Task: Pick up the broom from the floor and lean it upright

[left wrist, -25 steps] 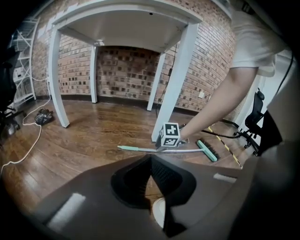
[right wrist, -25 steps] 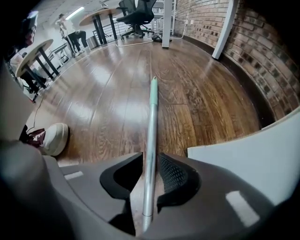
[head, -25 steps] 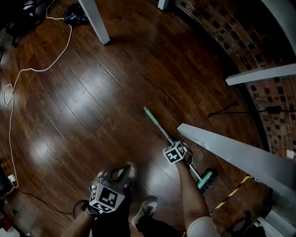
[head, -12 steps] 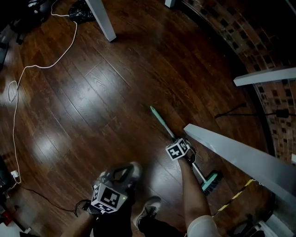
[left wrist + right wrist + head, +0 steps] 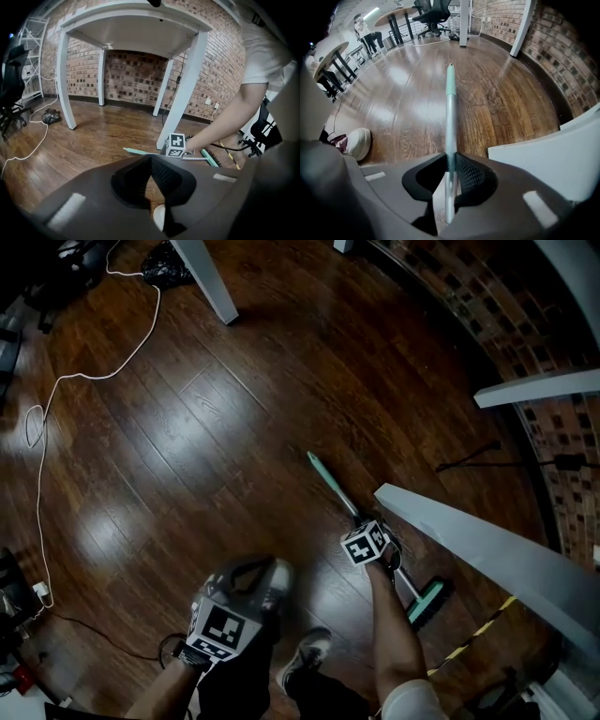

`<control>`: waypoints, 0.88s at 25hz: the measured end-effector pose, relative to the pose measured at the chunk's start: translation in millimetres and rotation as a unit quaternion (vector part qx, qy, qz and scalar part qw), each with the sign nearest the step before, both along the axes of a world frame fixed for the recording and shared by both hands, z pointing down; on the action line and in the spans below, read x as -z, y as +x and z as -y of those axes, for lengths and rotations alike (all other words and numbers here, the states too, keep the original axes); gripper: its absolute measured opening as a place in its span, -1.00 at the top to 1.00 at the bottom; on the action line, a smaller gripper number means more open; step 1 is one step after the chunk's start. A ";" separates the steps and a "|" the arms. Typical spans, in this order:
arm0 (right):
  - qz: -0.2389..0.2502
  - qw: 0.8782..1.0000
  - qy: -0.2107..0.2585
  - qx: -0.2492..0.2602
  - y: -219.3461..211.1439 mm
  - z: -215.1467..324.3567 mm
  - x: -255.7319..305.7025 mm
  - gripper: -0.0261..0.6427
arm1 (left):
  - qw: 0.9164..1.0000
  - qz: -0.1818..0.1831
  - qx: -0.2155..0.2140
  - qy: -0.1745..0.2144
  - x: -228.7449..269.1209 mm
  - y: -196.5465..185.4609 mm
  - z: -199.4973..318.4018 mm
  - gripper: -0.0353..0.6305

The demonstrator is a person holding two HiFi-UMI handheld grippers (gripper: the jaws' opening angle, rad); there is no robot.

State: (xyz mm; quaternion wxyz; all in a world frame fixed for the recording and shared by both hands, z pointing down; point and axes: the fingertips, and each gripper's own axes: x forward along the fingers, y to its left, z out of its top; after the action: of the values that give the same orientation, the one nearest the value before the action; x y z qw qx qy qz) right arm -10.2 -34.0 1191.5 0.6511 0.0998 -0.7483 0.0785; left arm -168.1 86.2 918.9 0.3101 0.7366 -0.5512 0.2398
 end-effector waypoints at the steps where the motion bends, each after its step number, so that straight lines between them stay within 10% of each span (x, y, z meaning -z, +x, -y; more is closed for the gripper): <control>1: 0.006 1.000 0.003 -0.001 0.9 -1.6 13.0 0.67 | 1.000 -0.002 -0.003 0.001 8.1 2.9 1.3 0.89; 22: 0.129 0.985 0.099 -0.053 93.4 -49.2 356.9 0.66 | 0.984 -0.060 -0.156 0.058 270.6 117.9 40.5 0.89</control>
State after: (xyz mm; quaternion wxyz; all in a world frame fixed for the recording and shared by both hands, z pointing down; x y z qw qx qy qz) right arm 83.2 15.2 834.6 0.5307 0.1924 -0.8239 0.0501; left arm -50.2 45.7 648.3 0.2584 0.8434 -0.4226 0.2082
